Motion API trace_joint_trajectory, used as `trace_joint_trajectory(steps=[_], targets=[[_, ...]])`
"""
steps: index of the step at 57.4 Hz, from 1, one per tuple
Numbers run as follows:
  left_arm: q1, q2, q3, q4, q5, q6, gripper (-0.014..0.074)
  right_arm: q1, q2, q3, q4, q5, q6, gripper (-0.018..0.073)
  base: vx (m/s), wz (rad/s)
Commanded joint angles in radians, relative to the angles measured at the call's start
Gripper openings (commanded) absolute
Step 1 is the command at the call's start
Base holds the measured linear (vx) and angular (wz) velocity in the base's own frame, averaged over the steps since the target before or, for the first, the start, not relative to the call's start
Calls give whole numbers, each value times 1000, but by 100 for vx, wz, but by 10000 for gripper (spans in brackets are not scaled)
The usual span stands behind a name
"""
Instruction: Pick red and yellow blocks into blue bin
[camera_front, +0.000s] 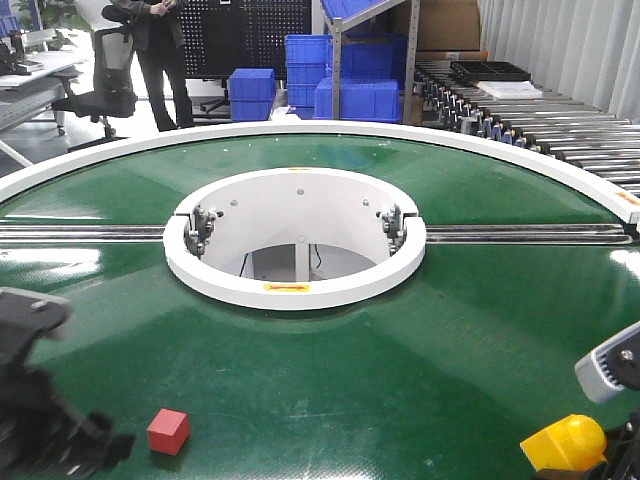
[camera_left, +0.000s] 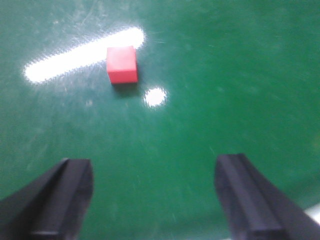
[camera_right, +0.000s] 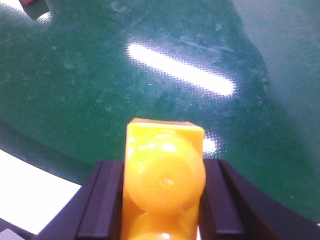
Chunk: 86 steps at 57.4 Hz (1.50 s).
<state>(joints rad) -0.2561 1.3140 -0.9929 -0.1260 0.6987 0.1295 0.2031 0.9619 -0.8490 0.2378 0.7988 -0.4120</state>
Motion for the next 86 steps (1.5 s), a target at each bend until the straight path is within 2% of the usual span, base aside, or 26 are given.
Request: trace_joint_trajectory(steps=[1,11,30,41,65,77,86], targets=[[-3,92,-103,38,-53,-40,649,-3,-13,-28,11,-50,-2,260,0,0],[34,275,-228,61,-49,-63,634,-3,-13,-28,11,-50,-5,260,0,0],[38,503,-413,58,-48,-61,587,-3,-13,-28,11,-50,-5,260,0,0],[38,586,-480,-2,-55,-24,597,-3,-13,-28,11,-50,-5,260,0,0],[38,679,-512,-20,-126,-24,593,-3,-13,-28,11,-44,-5,260,0,0],[38,701,-512,-20,-113,-24,591,-3,-13,-28,11,-45,-5,260,0,0],[38,703,-512,-19,-94,-24,534,-3,-13,-28,11,-45,-5,260,0,0]])
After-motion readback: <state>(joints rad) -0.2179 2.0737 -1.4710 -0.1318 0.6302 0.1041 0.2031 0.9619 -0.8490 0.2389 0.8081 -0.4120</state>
